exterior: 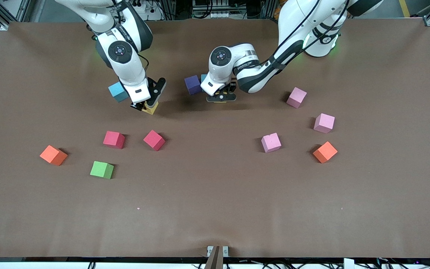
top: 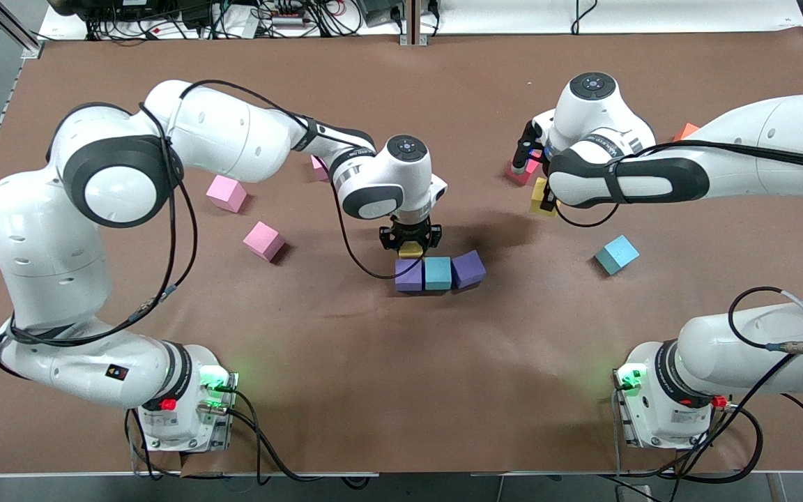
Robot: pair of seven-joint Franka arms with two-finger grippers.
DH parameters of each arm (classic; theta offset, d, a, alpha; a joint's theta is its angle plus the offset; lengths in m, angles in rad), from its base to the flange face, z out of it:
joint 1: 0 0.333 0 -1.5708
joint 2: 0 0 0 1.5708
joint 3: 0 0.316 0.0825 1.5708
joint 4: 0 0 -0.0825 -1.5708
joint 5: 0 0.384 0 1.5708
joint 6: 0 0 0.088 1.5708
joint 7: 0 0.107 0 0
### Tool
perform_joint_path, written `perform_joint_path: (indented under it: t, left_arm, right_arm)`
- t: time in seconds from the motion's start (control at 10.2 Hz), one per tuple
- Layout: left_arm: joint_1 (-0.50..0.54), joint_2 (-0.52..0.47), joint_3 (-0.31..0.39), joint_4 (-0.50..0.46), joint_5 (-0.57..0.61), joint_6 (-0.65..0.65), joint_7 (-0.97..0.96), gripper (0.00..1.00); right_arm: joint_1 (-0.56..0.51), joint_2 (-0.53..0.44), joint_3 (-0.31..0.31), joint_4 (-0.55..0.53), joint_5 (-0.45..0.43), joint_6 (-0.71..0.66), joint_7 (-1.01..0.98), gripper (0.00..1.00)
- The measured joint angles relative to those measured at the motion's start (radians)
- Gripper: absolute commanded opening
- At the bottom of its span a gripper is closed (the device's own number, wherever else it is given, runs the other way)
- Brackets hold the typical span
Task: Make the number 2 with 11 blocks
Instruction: 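Place the yellow cube below the row's purple end with the left gripper, then grasp the pink cube with the left gripper while the right gripper lowers yellow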
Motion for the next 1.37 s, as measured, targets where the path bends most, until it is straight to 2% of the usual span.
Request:
perform_joint_path:
  t: [0.1, 0.2, 0.59, 0.68, 0.88, 1.08, 1.37]
  left_arm:
    - [0.000, 0.000, 0.001, 0.001, 0.000, -0.002, 0.000, 0.74]
    - [0.000, 0.000, 0.001, 0.001, 0.000, -0.003, 0.000, 1.00]
    - [-0.001, -0.004, 0.002, 0.016, 0.000, -0.011, -0.034, 1.00]
    - [0.015, -0.026, 0.003, 0.038, 0.000, -0.048, -0.051, 1.00]
    - [0.074, -0.090, 0.007, 0.101, 0.000, -0.147, -0.083, 1.00]
    - [0.194, -0.122, 0.013, 0.134, 0.001, -0.194, -0.082, 1.00]
    - [0.414, -0.119, 0.014, 0.128, 0.003, -0.187, 0.113, 1.00]
  right_arm:
    - [0.000, 0.000, 0.000, 0.000, 0.000, 0.000, -0.001, 0.32]
    - [0.000, 0.000, 0.000, 0.000, 0.000, 0.000, -0.004, 0.32]
    - [-0.009, 0.001, -0.001, 0.000, 0.000, -0.002, -0.032, 0.32]
    - [-0.017, 0.002, -0.002, 0.000, 0.012, -0.004, -0.036, 0.32]
    - [-0.020, 0.002, -0.003, 0.013, 0.105, -0.021, -0.045, 0.32]
    - [-0.020, 0.002, -0.003, 0.048, 0.139, -0.028, -0.038, 0.32]
    - [0.002, 0.026, 0.005, 0.129, 0.158, -0.030, 0.121, 0.32]
